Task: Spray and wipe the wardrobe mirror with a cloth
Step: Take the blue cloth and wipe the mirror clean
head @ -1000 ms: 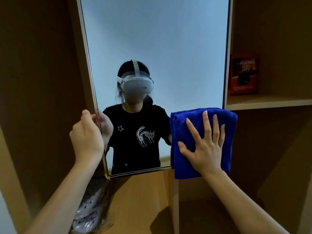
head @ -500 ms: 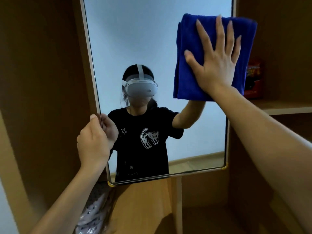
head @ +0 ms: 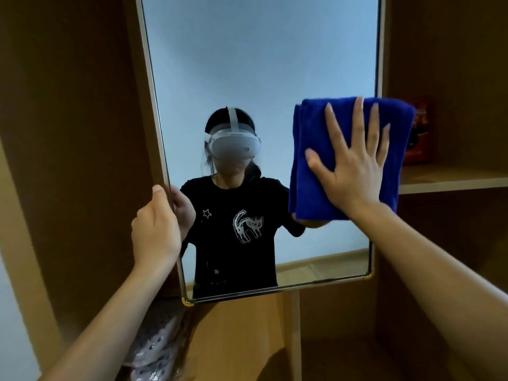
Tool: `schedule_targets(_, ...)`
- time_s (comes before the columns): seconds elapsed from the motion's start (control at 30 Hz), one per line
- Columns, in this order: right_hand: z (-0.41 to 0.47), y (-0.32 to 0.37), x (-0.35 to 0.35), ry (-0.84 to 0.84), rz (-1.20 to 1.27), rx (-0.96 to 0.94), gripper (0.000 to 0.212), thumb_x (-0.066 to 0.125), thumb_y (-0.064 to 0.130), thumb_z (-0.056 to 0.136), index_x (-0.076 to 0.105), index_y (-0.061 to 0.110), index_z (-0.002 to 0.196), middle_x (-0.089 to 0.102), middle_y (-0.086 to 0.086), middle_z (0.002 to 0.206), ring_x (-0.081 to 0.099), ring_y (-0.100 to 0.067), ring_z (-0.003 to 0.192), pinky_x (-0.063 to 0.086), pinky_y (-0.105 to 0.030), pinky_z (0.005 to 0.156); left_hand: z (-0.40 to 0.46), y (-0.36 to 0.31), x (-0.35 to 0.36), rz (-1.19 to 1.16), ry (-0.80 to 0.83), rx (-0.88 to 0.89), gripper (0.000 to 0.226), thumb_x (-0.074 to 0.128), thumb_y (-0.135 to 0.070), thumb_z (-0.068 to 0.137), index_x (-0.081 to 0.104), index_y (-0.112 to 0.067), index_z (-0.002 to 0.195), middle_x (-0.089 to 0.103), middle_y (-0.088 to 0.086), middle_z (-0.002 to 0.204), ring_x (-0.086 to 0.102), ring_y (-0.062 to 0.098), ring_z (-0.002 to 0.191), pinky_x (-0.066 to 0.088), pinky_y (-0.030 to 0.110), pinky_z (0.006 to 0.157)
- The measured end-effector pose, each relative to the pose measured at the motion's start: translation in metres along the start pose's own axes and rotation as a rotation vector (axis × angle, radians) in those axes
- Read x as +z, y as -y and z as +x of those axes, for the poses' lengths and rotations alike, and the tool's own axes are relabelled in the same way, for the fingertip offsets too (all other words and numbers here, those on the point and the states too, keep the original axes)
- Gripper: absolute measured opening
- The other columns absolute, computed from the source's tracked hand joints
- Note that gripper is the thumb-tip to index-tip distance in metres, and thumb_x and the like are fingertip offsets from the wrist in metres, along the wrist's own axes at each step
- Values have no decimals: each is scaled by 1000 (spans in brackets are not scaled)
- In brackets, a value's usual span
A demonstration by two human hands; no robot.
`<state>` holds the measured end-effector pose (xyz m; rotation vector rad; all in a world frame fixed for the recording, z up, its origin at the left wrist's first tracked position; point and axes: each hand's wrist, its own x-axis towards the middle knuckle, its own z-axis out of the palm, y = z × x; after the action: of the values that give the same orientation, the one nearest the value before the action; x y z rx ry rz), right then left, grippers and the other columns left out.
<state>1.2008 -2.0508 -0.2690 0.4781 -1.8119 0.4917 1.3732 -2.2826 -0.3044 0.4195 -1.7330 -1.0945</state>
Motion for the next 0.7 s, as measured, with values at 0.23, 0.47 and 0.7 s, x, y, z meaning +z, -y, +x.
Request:
schedule_targets(0.23,74,16,-18,-58,-3,38,70,24,68,94,6,38,154,-1,-8,164,-4,-33,150,-2,-54,119,37,-46,-10,-3,37,90,50,21,-43,104,54,-25,72,57,-5,77,52,3,73,40,21,66)
schedule_targets(0.47,109,23,-30,-2,-15,20,72,29,67,93,7,37,154,1,-11,163,-3,-35,149,-1,-56,119,107,-128,-6,-37,-18,107,43,26,-42,103,50,-28,70,55,-7,76,53,2,74,36,19,66)
schedule_targets(0.7,215,41,-61,19,-22,-19,71,34,65,92,15,36,154,6,-12,163,1,-36,149,0,-57,119,180,-226,-10,-42,-32,69,42,26,-47,101,51,-27,72,58,-6,83,55,2,82,37,20,71)
